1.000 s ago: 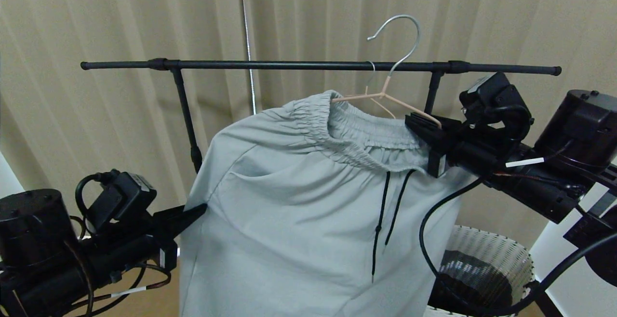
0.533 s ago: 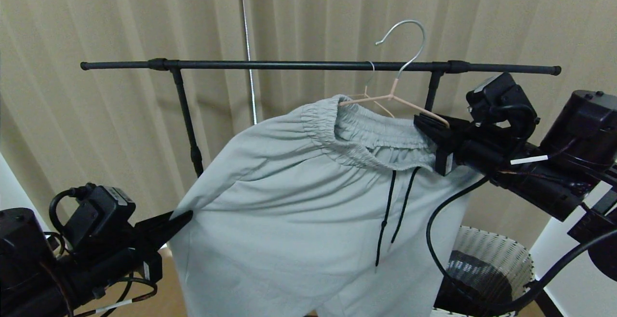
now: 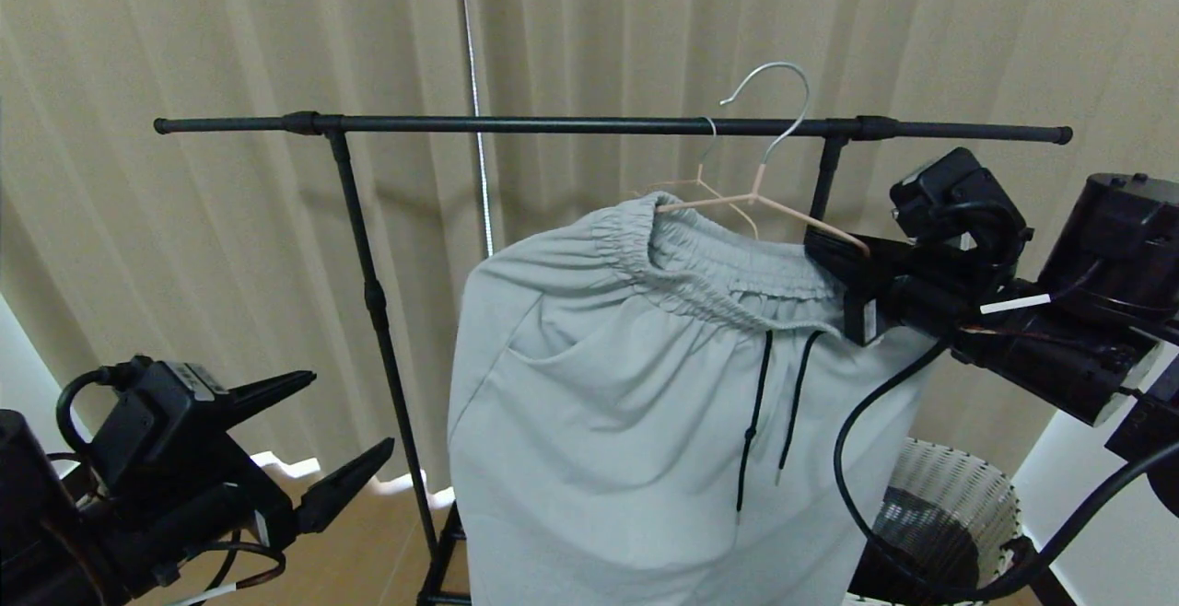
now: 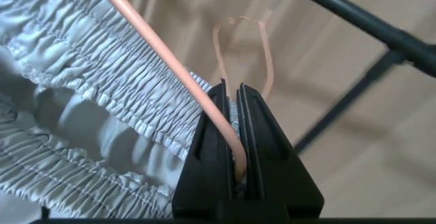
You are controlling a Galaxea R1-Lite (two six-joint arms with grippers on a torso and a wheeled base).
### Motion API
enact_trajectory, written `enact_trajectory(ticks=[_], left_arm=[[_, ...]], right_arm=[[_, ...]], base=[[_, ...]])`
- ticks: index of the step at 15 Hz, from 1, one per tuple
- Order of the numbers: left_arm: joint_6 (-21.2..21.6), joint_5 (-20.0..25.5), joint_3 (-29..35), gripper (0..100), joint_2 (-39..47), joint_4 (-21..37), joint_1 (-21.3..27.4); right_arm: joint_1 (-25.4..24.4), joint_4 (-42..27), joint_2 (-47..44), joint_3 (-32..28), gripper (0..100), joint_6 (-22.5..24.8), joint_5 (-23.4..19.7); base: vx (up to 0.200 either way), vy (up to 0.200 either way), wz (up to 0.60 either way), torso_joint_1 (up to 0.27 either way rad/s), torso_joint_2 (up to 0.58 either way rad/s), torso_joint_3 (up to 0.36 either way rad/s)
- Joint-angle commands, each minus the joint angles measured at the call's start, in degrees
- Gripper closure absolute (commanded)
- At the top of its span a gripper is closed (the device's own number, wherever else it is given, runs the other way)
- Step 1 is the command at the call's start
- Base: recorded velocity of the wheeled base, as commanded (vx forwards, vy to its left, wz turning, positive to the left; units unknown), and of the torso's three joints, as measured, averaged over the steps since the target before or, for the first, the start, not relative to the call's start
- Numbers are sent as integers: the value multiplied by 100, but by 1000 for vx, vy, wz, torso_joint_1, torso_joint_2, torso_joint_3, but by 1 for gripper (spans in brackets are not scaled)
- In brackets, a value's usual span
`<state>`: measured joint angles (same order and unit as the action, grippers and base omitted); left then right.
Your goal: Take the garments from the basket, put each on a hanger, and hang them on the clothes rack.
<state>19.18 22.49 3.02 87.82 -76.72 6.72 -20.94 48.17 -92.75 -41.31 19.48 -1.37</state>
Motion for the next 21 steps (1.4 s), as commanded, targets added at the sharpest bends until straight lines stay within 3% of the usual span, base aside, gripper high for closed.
enact_trajectory(ticks=[1, 3, 4, 6, 8, 9, 11, 17, 21], left_arm=[[-54, -26, -83, 0, -450, 25, -30], [-520, -193, -302, 0, -916, 43, -303], [-749, -527, -302, 0, -1399, 377, -522], [-898, -860, -302, 0, -2058, 1168, -698], [-907, -1080, -302, 0, -2911, 2310, -830], [-880, -1089, -241, 0, -3465, 2890, -865], [-889, -1036, -30, 0, -3992, 3479, -821], [-933, -781, -91, 0, -4247, 3602, -320], [-1004, -781, -74, 0, -4256, 3602, -320]], right_arm=[[20, -141, 125, 18, 100, 12, 84], [46, -633, 275, 18, 100, 12, 330], [55, -993, 406, 9, 100, 12, 479], [82, -1380, 529, 1, 100, 12, 585], [82, -1793, 609, 1, 100, 12, 813], [82, -1846, 609, 9, 100, 12, 928], [108, -1855, 600, 27, 100, 12, 1059], [319, -1855, 688, 106, 100, 12, 1103], [328, -1855, 635, 80, 100, 12, 1103]], base=[[0, 0, 0, 0, 0, 0], [0, 0, 0, 0, 0, 0], [0, 0, 0, 0, 0, 0], [0, 0, 0, 0, 0, 0], [0, 0, 0, 0, 0, 0], [0, 0, 0, 0, 0, 0], [0, 0, 0, 0, 0, 0], [0, 0, 0, 0, 0, 0], [0, 200, 0, -1, 1, 1]])
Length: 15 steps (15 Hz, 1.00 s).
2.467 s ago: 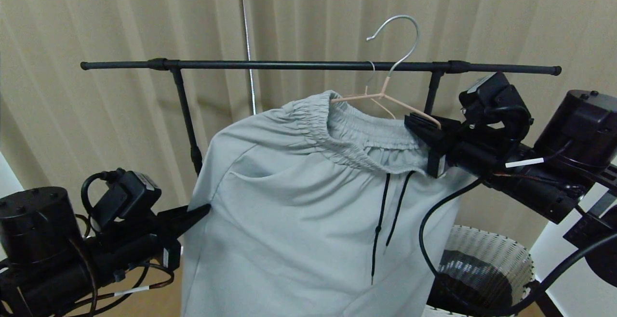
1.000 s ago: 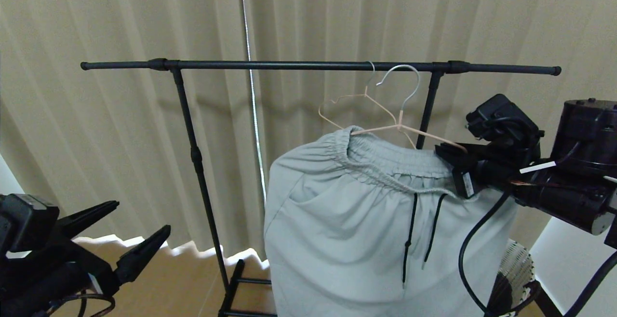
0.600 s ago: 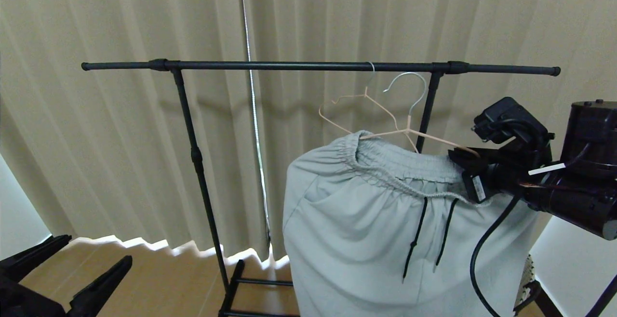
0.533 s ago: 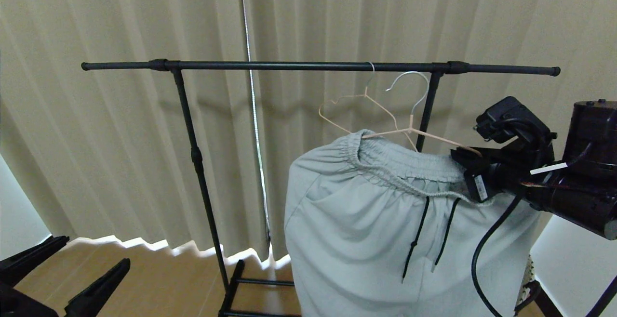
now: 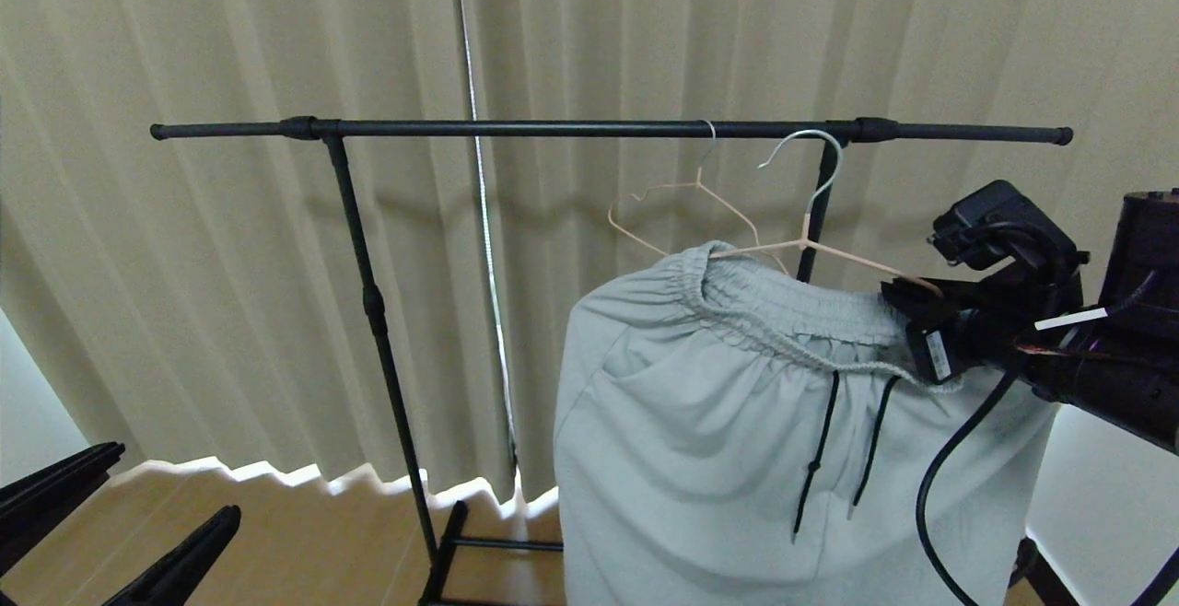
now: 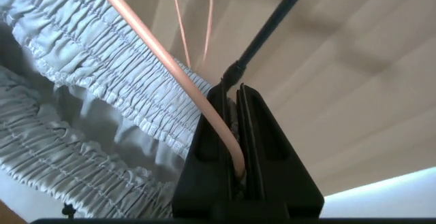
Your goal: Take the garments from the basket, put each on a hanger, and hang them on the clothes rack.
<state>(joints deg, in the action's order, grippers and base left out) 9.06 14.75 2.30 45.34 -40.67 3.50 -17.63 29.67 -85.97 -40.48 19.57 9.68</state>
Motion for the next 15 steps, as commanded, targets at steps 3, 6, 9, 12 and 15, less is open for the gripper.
enact_trajectory(ticks=[3, 6, 9, 12, 15], left_arm=[[0, -7, 7, 0, -7, -3, -7], [-80, -7, 16, 0, 1, -3, -7], [-106, 2, -11, 0, -16, -3, 2], [-124, 2, -11, 0, -69, 6, 10], [-124, 2, 16, 0, -60, 6, 10]], right_arm=[[-4, -5, -87, -38, 100, 3, -1], [-4, -5, -87, -38, 100, 3, 8], [5, -5, -78, -56, 100, 3, 43], [5, 47, -227, -65, 100, 3, 473], [-4, 74, -324, -249, 100, -14, 711]], base=[[0, 200, 0, 4, 2, 6], [0, 200, 0, -1, -1, 2], [0, 133, 0, 0, 3, -2], [0, 0, 0, 0, 0, 0], [67, 0, 0, -1, 2, 1]])
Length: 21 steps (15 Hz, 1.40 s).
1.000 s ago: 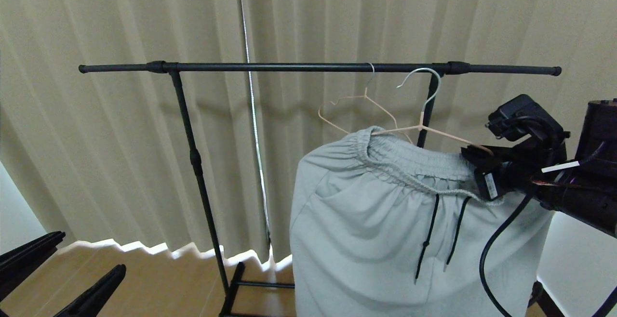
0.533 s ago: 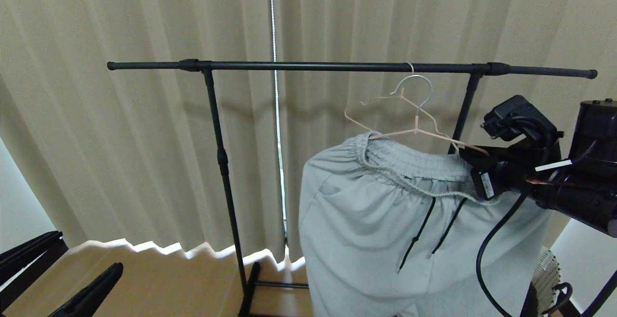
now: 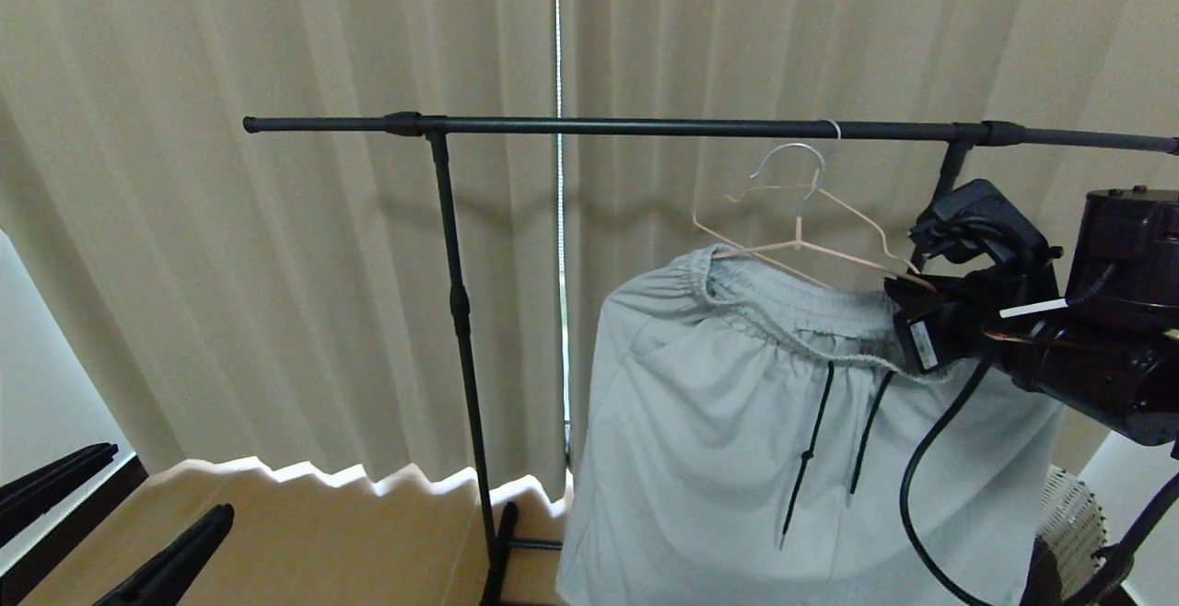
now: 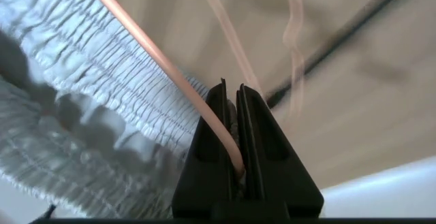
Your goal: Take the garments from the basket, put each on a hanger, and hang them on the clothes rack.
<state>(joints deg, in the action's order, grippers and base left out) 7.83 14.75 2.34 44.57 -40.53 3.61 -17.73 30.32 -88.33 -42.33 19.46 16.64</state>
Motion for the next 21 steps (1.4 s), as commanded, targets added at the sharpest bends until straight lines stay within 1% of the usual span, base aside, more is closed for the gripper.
enact_trajectory(ticks=[1, 3, 10, 14, 17, 21], left_arm=[[0, 2, 21, 0, 17, -7, 0], [0, -7, 21, 0, 17, 2, 0], [8, -7, -14, 0, -1, 2, -9], [44, 2, -129, 0, -185, 2, 8], [35, 2, -111, 0, -177, 2, 8], [35, 2, -120, 0, -150, 10, 0]], right_arm=[[6, 9, -96, -109, 100, -12, 59], [6, 36, -79, -136, 100, -21, 164], [6, 36, -8, -118, 100, -65, 199], [6, 36, 35, -92, 100, -232, 199], [-3, 36, 132, -83, 100, -232, 208], [-3, 27, 97, -223, 100, -232, 208]], base=[[200, 0, 0, 12, 2, 2], [200, 0, 0, -10, -5, 7], [200, 0, 0, 11, 1, 2], [0, 0, 0, 0, 0, 0], [0, 0, 0, 0, 0, 0], [0, 0, 0, 0, 0, 0]])
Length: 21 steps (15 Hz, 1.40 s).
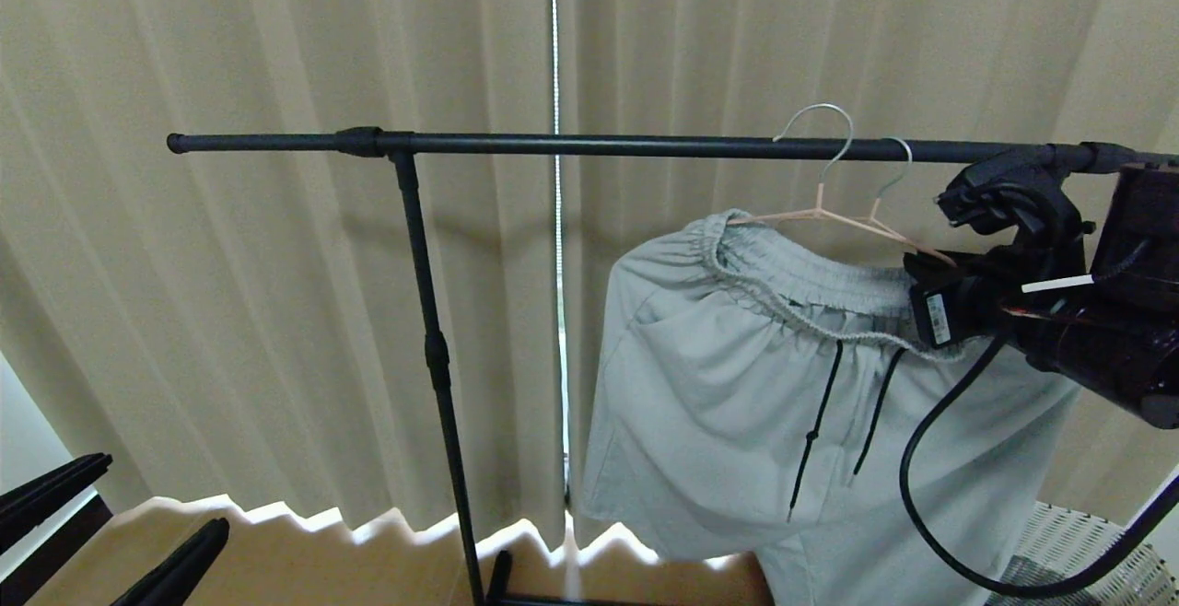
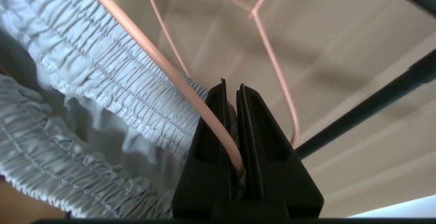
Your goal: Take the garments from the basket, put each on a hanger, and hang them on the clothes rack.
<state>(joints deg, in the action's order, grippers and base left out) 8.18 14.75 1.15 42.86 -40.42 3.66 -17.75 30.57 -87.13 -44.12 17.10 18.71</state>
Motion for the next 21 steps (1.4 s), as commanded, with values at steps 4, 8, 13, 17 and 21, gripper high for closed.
enact_trajectory(ticks=[4, 8, 13, 17, 21], left_arm=[[8, -7, 17, 0, 38, -1, -14], [17, -7, 8, 0, 12, -1, -5], [26, 2, 26, 0, 12, -1, -5], [26, 2, 35, 0, 29, -1, -5], [35, 2, 17, 0, 29, -1, -5]], right_arm=[[0, -52, -428, -510, 100, 4, 150], [0, -69, -1008, -879, 100, 12, 713], [8, -306, -1281, -950, 100, 12, 1003], [8, -350, -1289, -1099, 100, -322, 1003], [8, -350, -1210, -1266, 100, -506, 1012]], base=[[0, 0, 0, 0, 0, 0], [0, 0, 0, 0, 0, 0], [0, 0, 0, 0, 0, 0], [0, 0, 0, 0, 0, 0], [0, 0, 0, 0, 0, 0]])
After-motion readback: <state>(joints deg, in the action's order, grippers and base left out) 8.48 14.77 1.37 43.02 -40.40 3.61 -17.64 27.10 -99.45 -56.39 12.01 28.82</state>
